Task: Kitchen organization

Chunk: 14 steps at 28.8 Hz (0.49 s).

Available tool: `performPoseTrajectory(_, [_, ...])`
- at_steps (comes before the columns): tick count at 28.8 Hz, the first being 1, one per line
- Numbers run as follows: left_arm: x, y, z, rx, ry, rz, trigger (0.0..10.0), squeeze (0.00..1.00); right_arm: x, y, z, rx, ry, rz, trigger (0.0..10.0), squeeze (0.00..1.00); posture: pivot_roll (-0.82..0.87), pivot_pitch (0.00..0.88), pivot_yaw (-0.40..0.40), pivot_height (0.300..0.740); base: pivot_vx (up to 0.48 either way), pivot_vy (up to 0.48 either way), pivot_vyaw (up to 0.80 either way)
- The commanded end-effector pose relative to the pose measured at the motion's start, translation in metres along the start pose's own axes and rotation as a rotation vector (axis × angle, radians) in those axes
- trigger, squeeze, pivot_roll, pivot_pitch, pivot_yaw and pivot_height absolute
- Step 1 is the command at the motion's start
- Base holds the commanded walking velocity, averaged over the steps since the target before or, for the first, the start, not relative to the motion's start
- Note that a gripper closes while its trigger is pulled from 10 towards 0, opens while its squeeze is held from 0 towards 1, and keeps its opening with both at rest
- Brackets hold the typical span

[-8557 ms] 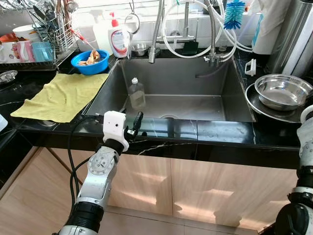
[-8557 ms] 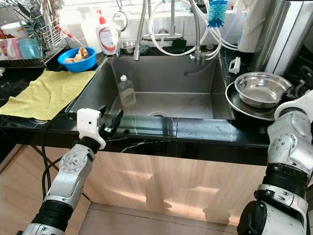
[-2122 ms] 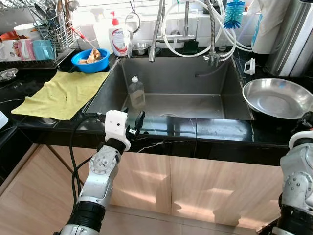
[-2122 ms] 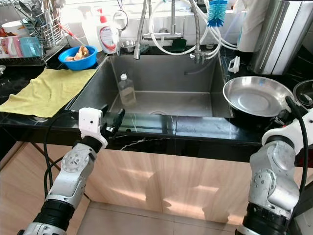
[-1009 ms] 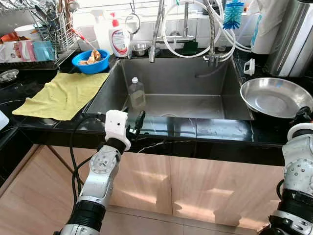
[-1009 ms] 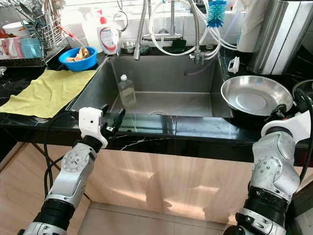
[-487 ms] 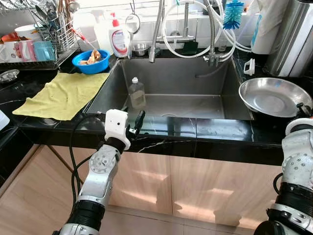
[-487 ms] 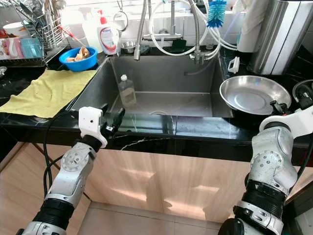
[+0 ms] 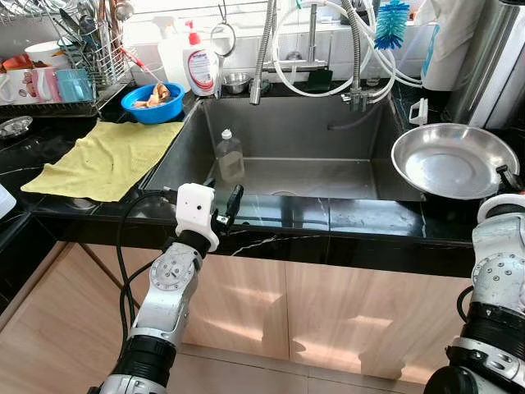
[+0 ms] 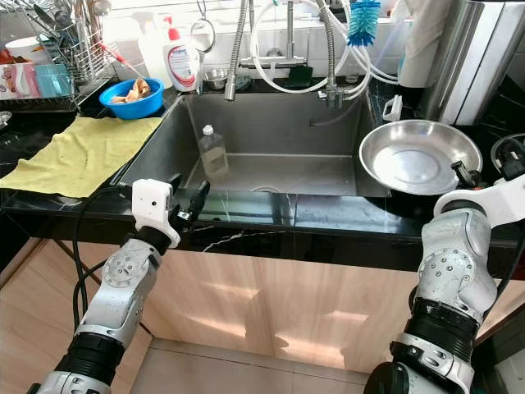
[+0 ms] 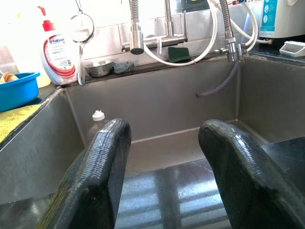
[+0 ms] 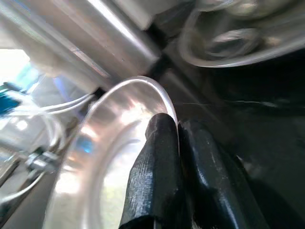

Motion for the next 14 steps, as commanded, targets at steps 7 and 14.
performPoseTrajectory(7, [0.0, 0.004, 0.005, -0.007, 0.003, 0.028, 10.0, 0.0, 0.061, 0.008, -0.002, -0.042, 0.235, -0.109, 10.0, 0.0, -0.12, 0.0, 0.093, 0.74, 0.0, 0.0, 0.0])
performPoseTrajectory(14, [0.004, 0.004, 0.004, -0.009, 0.019, 0.032, 10.0, 0.0, 0.097, 0.009, -0.003, -0.054, 0.373, -0.171, 10.0, 0.0, -0.12, 0.0, 0.085, 0.74, 0.0, 0.0, 0.0])
Point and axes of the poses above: a point about 5 cm out from each wrist's last joint towards the gripper, its own z axis pointing out of the wrist towards the gripper, its own y axis along the axis of the wrist's last joint, x = y × z, the point moved 6 cm from there along z, pointing out of the wrist towards the gripper, and after that the axes turned 14 degrees about -z, right-handed, at the moved point
